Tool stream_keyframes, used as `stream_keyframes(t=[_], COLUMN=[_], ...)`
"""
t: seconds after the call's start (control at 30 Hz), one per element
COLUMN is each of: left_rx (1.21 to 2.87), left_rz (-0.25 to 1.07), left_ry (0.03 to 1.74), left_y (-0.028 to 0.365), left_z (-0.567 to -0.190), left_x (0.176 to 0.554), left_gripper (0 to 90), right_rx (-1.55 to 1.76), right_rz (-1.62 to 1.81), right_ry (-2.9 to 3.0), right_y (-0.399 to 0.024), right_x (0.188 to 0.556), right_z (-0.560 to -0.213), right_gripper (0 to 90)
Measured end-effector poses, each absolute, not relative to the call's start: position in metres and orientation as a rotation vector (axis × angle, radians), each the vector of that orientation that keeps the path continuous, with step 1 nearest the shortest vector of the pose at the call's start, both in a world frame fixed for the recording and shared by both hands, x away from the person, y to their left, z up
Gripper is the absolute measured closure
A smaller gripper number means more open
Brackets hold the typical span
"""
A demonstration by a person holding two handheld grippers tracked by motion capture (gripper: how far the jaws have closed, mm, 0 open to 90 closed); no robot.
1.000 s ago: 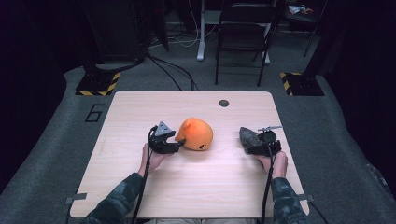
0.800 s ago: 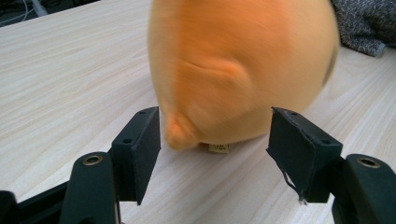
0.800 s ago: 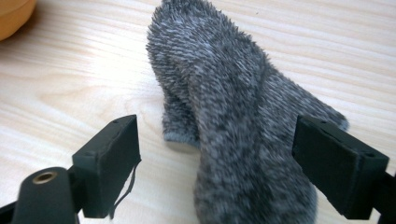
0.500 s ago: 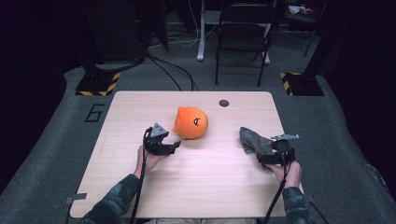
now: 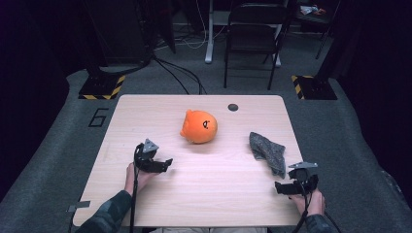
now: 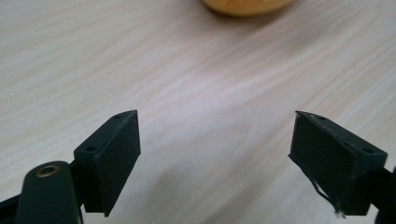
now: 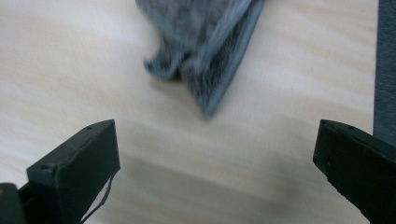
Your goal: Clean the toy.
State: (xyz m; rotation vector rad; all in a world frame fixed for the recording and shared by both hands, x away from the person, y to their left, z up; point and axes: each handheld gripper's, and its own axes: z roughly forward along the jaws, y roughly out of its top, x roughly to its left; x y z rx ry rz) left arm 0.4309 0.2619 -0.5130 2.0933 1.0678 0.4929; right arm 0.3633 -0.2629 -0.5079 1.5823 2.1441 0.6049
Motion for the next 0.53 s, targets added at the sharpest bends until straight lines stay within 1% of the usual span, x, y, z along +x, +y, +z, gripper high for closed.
stream_keyframes(t=[0.07,0.2,0.23,0.3,0.37,0.53], left_rx=[2.125,2.129,2.114,2.126,2.124,2.129], left_rz=[0.511,0.507,0.488,0.504,0.484,0.486], left_ry=[1.057,1.078,1.092,1.077,1.073,1.063], left_y=[0.265,0.273,0.275,0.276,0.277,0.278], left_z=[-0.517,-0.528,-0.528,-0.528,-0.528,-0.529], left_x=[0.426,0.421,0.421,0.421,0.422,0.423], left_gripper=[14.6,11.9,11.2,10.7,9.7,8.3], right_rx=[1.570,1.577,1.594,1.621,1.614,1.598], right_rz=[0.593,0.633,0.650,0.702,0.718,0.734], right_ry=[2.150,2.137,2.140,2.144,2.135,2.140], right_y=[-0.264,-0.265,-0.266,-0.270,-0.270,-0.271], right_x=[0.361,0.359,0.359,0.359,0.358,0.357], right_z=[-0.512,-0.514,-0.515,-0.517,-0.518,-0.519], right_gripper=[0.0,0.0,0.0,0.0,0.0,0.0])
